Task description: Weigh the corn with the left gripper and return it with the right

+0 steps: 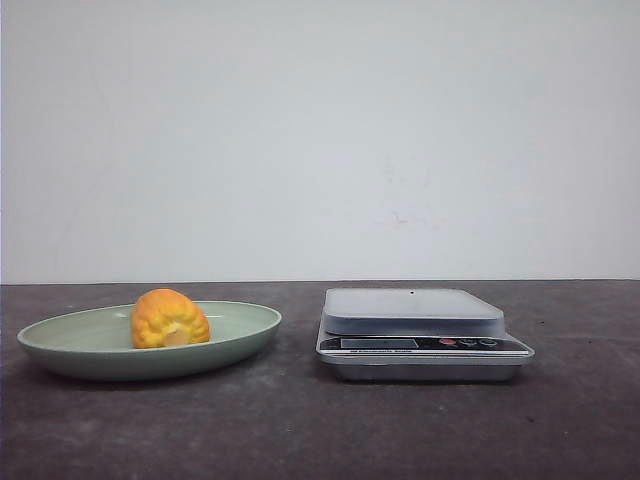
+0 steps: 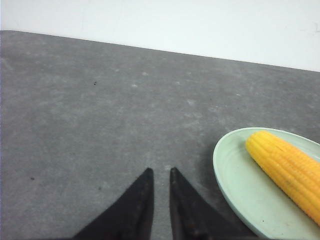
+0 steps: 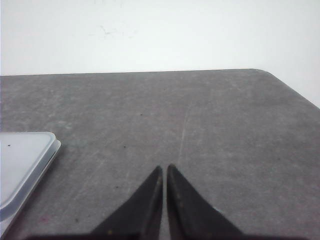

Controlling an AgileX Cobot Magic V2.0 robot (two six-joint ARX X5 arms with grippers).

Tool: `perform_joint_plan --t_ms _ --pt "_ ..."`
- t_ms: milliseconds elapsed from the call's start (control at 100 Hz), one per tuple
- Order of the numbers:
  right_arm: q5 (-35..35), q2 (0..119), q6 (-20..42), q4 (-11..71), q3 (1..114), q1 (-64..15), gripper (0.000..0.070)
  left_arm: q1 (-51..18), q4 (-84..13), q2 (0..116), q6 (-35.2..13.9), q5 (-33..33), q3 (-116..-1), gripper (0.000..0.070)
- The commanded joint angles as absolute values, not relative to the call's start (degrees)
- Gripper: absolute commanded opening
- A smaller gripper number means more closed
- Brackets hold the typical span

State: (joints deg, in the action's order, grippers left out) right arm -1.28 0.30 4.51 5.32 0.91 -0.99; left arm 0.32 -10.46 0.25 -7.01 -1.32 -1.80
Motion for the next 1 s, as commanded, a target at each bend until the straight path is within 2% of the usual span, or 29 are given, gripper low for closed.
perform_joint_plan --t_ms 0,990 --pt "-1.4 0.2 4.3 4.7 0.7 -0.9 0.0009 0.3 -10.7 0.2 -6.8 -1.3 -0.8 0.0012" --pt "-1.3 0.2 5.5 4.7 0.7 -1.0 0.0009 0.3 -10.7 0.2 -6.8 -1.3 -0.8 0.0012"
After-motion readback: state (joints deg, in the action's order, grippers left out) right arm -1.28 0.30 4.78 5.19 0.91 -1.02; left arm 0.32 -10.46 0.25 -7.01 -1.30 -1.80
